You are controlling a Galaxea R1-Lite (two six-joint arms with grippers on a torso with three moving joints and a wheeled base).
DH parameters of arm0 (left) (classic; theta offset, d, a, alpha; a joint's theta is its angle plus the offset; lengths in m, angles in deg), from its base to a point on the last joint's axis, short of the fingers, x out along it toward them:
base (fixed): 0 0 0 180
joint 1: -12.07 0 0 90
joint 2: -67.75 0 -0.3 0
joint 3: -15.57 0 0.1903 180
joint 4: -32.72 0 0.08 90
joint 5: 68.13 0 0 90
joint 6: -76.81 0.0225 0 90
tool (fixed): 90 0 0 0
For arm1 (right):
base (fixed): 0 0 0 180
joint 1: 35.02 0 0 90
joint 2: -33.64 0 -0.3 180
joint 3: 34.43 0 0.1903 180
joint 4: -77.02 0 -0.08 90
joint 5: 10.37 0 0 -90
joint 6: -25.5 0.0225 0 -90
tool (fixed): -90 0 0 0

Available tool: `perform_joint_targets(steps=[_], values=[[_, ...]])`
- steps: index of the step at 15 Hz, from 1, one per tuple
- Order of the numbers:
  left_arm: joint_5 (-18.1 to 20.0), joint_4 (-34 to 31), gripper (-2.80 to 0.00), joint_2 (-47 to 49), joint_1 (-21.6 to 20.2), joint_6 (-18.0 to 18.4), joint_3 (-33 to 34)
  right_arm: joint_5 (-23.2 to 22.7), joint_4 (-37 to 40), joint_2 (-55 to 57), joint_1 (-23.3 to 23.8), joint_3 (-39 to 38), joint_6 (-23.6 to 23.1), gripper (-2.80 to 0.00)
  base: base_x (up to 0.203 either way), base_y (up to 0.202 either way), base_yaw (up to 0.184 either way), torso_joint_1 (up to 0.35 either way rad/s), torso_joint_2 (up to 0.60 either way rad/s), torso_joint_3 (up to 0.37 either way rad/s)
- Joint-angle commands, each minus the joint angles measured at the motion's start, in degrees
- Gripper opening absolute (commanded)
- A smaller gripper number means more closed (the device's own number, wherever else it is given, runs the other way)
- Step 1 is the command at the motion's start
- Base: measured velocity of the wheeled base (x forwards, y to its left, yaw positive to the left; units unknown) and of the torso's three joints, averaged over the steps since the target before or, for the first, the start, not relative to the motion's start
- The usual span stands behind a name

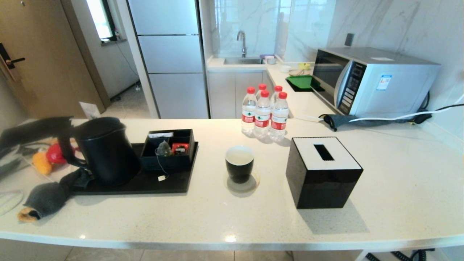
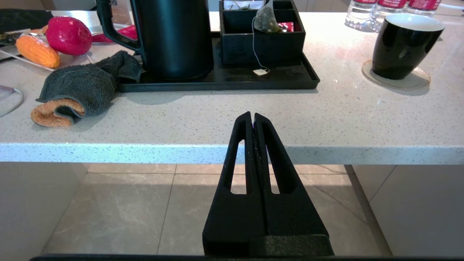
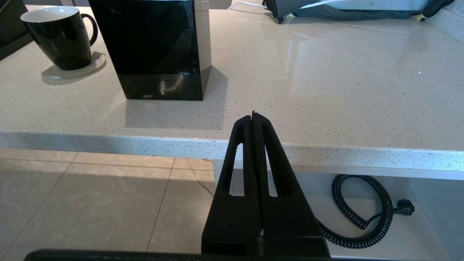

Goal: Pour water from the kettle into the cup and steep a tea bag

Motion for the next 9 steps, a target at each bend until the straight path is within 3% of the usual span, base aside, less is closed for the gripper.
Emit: perform_joint_targets(steps=[1, 9], values=[[0.0, 0.0, -2.80, 0.1, 0.0, 0.0, 0.0, 0.0, 0.0, 0.1, 0.0, 0.0, 0.0, -2.80, 0.000, 0.000, 0.000, 0.000, 0.00, 0.000], [0.0, 0.0, -2.80, 0.1, 0.0, 0.0, 0.0, 0.0, 0.0, 0.1, 0.0, 0.0, 0.0, -2.80, 0.000, 0.000, 0.000, 0.000, 0.00, 0.000]])
